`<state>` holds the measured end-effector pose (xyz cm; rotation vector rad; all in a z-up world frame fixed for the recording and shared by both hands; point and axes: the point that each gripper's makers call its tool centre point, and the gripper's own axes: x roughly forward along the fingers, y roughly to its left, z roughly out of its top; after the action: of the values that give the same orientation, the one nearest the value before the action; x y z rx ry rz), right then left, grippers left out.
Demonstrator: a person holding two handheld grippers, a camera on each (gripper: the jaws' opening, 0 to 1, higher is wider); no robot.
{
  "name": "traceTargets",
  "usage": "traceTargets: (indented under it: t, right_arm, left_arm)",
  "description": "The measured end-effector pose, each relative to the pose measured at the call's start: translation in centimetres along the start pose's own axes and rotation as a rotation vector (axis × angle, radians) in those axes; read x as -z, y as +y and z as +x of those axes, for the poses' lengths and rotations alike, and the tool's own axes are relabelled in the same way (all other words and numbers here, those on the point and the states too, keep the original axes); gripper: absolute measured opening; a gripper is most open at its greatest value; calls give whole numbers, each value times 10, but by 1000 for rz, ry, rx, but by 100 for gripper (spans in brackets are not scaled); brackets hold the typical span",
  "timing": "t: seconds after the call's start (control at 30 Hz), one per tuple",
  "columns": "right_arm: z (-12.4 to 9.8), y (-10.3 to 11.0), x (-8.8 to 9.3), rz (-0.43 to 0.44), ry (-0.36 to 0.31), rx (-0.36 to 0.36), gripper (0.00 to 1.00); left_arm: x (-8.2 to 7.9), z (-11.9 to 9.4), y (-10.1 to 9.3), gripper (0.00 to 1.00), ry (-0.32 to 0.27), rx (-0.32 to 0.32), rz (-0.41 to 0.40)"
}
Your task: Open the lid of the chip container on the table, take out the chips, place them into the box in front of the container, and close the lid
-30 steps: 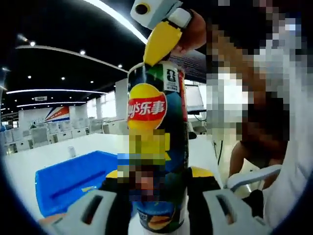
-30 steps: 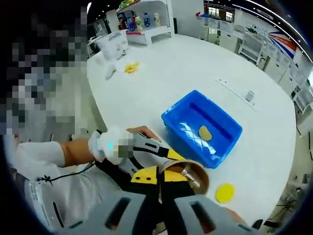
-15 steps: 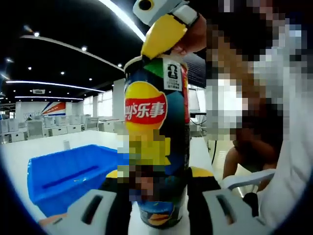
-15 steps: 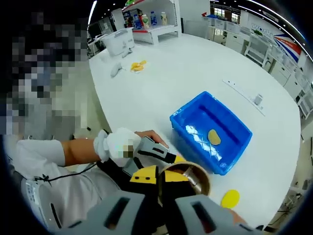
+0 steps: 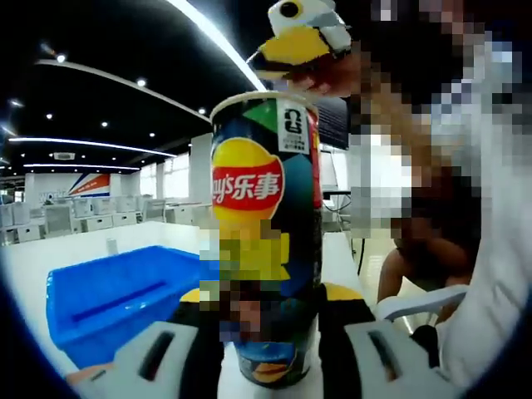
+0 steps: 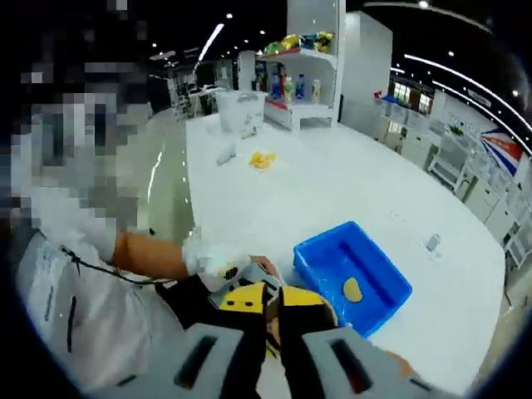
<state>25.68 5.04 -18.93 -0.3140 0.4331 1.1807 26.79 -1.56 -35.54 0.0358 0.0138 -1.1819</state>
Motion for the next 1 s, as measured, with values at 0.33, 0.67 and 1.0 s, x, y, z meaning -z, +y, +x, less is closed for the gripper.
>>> traceTargets:
  t: [0.33, 0.67, 1.0]
  right_arm:
    - [-87, -117, 86, 58, -390, 572, 29]
    - [-82, -150, 216, 199, -414, 743, 38]
    - [-69, -165, 267, 219, -331, 809, 54]
  left_arm:
    - [1, -1, -1, 45, 2, 18, -2]
    - [1, 0, -4, 45, 13, 47, -6]
    - [1, -1, -9, 45, 8, 53, -4]
